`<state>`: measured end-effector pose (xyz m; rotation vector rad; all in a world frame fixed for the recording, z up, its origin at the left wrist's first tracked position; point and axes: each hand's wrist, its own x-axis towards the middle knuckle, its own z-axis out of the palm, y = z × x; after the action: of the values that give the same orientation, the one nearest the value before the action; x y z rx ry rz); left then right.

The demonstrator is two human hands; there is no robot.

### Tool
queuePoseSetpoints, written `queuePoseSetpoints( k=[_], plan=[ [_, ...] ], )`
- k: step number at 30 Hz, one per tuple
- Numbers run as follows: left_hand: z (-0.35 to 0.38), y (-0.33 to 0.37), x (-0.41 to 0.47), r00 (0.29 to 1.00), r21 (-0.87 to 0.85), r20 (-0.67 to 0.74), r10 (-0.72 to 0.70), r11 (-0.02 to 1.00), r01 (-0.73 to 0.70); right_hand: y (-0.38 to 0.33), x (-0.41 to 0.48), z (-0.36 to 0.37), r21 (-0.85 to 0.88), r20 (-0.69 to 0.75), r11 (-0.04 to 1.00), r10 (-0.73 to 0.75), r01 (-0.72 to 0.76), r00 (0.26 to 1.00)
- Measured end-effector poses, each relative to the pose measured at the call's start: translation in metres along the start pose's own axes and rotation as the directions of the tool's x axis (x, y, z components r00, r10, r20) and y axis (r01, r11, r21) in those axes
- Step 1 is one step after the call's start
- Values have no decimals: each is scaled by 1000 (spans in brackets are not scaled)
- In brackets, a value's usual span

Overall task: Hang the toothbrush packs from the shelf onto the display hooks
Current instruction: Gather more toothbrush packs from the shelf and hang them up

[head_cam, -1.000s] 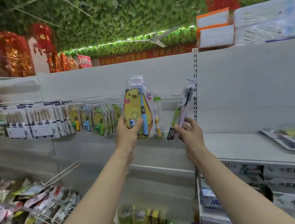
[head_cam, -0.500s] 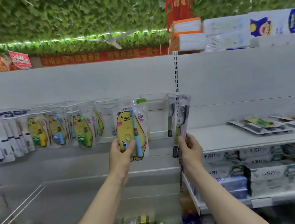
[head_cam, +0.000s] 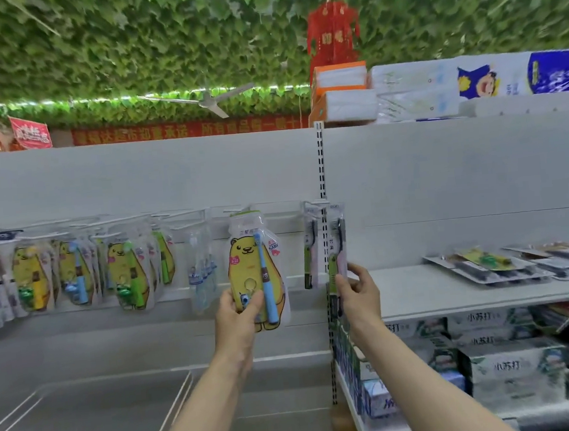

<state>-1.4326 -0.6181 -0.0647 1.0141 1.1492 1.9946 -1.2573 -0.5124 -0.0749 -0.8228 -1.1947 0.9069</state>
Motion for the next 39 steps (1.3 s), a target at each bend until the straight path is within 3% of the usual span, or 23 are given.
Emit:
queuePoseSetpoints(
  k=[18,39],
  plan=[
    [42,-22,28,996,46,-68,56,998,-53,40,63,4,-46,242,999,-2,14,970],
    [57,-42,67,989,91,-110,98,992,-88,69,123,39,-14,343,979,195,-203,919]
  ],
)
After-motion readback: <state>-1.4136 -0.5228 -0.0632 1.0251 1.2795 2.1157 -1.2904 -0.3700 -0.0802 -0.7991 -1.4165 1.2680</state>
